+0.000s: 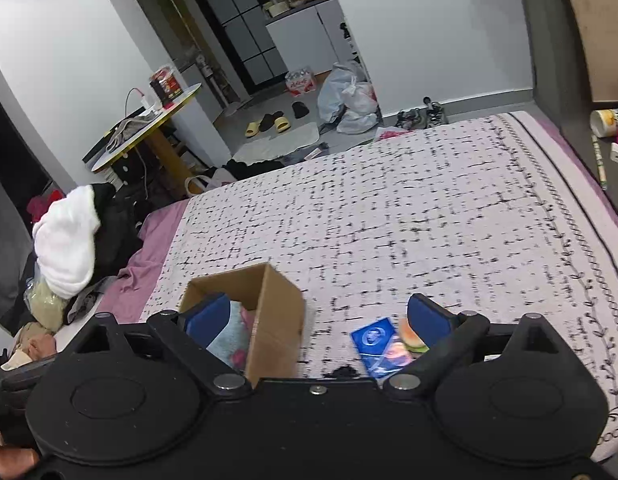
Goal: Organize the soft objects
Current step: 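Open both tools to drop the fuzzy plush into the box and withdraw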
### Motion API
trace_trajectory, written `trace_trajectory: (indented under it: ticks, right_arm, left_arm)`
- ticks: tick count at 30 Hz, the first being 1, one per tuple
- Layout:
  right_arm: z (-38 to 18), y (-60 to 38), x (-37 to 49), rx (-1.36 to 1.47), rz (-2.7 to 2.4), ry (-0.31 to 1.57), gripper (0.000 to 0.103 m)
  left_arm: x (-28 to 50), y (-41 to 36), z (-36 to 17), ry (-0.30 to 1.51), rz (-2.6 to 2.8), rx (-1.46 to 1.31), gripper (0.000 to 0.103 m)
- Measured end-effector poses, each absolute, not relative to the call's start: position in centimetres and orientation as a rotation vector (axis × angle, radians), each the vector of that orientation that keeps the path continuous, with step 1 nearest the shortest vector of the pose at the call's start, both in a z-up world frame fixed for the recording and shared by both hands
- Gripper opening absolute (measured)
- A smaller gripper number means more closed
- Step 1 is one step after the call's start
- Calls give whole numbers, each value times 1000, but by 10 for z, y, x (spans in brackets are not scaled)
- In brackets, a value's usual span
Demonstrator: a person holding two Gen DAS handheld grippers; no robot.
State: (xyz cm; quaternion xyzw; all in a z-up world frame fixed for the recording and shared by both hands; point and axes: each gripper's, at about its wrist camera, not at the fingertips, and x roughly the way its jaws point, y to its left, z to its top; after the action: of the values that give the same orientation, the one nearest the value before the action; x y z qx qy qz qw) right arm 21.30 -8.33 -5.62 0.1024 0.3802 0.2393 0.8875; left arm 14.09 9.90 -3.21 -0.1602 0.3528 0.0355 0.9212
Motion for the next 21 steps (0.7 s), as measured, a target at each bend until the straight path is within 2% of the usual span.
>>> trace_trajectory:
  ticks: [17,21]
  right_arm:
    - [-97,-167,209,308,491,833,98]
    - [-102,-180,206,317,507,823,103]
  left_arm:
    - [123,51,-48,774,128,-317,92]
    - [118,47,-53,786,164,-337,92]
